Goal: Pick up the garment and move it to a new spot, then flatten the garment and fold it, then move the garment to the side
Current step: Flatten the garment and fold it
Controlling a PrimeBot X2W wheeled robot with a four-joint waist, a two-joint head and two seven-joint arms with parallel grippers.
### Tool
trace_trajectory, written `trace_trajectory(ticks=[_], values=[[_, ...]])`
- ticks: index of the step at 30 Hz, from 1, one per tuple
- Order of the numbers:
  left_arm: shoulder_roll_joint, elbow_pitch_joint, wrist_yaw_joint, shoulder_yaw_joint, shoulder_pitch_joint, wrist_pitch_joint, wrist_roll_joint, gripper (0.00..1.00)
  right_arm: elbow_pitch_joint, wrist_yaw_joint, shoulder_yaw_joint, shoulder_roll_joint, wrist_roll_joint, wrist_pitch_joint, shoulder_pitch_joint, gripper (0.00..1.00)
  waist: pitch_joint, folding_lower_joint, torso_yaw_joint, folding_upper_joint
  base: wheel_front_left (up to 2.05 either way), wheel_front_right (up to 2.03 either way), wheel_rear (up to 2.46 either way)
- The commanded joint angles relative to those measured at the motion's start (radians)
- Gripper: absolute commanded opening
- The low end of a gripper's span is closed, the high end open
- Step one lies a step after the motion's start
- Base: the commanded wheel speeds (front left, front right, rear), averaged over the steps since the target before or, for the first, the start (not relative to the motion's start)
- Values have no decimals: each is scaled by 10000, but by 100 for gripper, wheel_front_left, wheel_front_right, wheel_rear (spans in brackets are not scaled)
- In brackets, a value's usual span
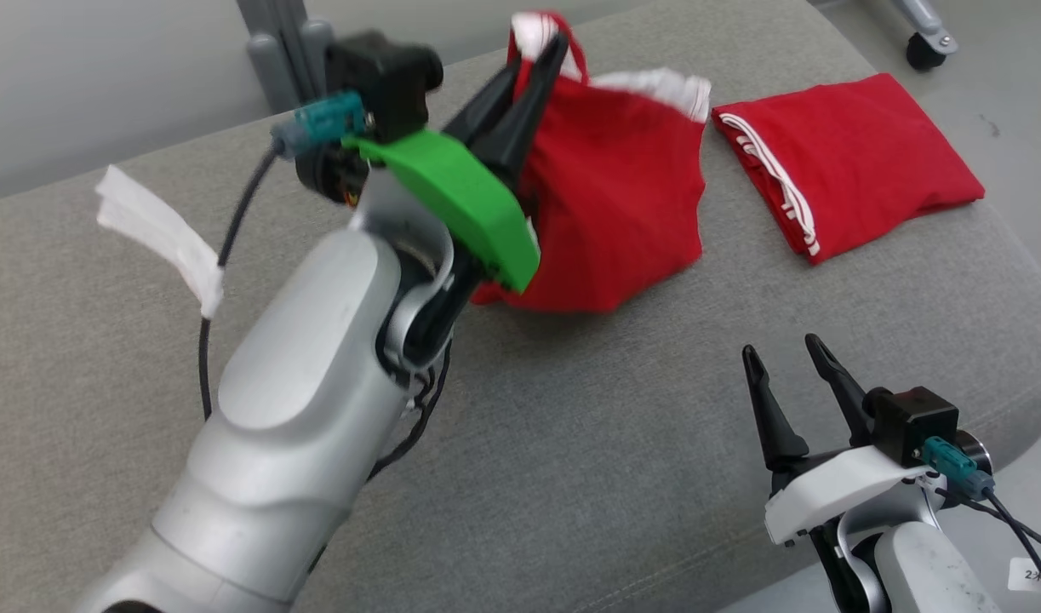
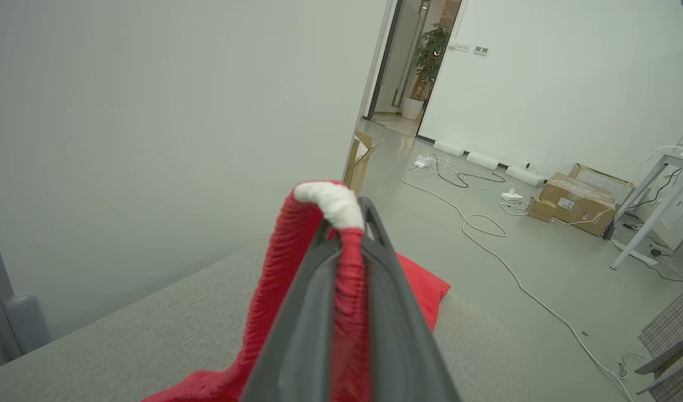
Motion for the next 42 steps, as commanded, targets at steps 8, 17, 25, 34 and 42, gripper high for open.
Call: trace_trajectory(ticks=[8,17,25,34,42], values=[[1412,33,-162,-798,3174,-374,116,0,-251,-20,-22,-96,-128,156,64,100,-27,-1,1437,-1,0,0,0],[2424,618,402,-189,4766,-2116,313,0,-390,-20,56,-197,-150,379,133,100,-218,-1,2239,-1,0,0,0],[2167,1275,615,292,5137,-2768,82,100,-423,-20,116,-227,-108,475,144,100,-443,-1,2543,-1,0,0,0],[1906,-106,784,2306,6561,-2991,442,100,-516,-20,-61,-295,-108,526,350,100,-834,-1,2717,-1,0,0,0],[1154,-2230,511,4764,8229,-2988,2161,100,-660,-20,-280,-326,-152,629,541,100,-1134,-1,2815,-1,0,0,0]])
